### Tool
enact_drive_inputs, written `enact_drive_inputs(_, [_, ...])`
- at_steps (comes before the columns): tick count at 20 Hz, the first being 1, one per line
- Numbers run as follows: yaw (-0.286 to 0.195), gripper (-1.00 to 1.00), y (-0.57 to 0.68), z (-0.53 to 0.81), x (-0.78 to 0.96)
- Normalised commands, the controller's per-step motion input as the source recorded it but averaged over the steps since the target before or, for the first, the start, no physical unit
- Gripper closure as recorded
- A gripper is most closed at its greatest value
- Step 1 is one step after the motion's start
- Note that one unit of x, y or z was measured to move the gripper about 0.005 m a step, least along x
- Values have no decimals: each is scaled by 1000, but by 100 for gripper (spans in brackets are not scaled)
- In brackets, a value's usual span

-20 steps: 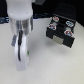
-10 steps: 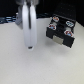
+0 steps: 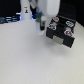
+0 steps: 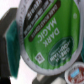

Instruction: Open the kcup holder, insert the kcup into the holder, and close the kcup holder

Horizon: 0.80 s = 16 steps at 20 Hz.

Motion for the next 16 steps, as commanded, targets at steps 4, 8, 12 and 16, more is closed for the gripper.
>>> enact_drive_inputs(4, [-1,100,682,415,34])
enact_drive_inputs(8, [9,100,675,323,54])
enact_drive_inputs(12, [20,100,661,164,63])
enact_drive_inputs(16, [32,100,648,54,47])
